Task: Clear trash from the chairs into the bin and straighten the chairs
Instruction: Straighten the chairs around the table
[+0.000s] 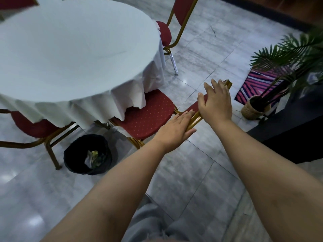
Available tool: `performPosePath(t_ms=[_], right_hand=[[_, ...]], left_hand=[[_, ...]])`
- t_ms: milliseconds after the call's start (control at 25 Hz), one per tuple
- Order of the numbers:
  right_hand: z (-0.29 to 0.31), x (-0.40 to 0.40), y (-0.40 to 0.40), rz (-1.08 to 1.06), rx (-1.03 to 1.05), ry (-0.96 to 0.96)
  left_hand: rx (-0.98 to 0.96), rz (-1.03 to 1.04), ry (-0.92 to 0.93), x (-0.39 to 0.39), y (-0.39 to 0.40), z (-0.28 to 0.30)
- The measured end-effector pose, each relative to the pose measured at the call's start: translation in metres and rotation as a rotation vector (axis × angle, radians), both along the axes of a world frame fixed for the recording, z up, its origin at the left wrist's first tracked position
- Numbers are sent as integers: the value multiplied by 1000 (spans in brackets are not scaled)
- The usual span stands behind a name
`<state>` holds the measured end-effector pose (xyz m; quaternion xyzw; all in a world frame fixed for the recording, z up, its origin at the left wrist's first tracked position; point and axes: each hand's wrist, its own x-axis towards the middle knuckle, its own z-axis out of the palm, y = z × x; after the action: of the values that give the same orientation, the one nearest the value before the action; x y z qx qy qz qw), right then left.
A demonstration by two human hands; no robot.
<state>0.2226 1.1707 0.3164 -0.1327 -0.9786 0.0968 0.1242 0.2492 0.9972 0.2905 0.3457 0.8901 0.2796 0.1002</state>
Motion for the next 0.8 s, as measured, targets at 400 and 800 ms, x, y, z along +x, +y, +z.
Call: performPosePath(t_ms=[400,800], right_hand=[[3,-32,-30,-1,-31,3],[13,-48,-19,75,45,-78]], left_hand=[[-49,0,52,-36,-27,-10],[-41,48,-46,-42,-15,-4]])
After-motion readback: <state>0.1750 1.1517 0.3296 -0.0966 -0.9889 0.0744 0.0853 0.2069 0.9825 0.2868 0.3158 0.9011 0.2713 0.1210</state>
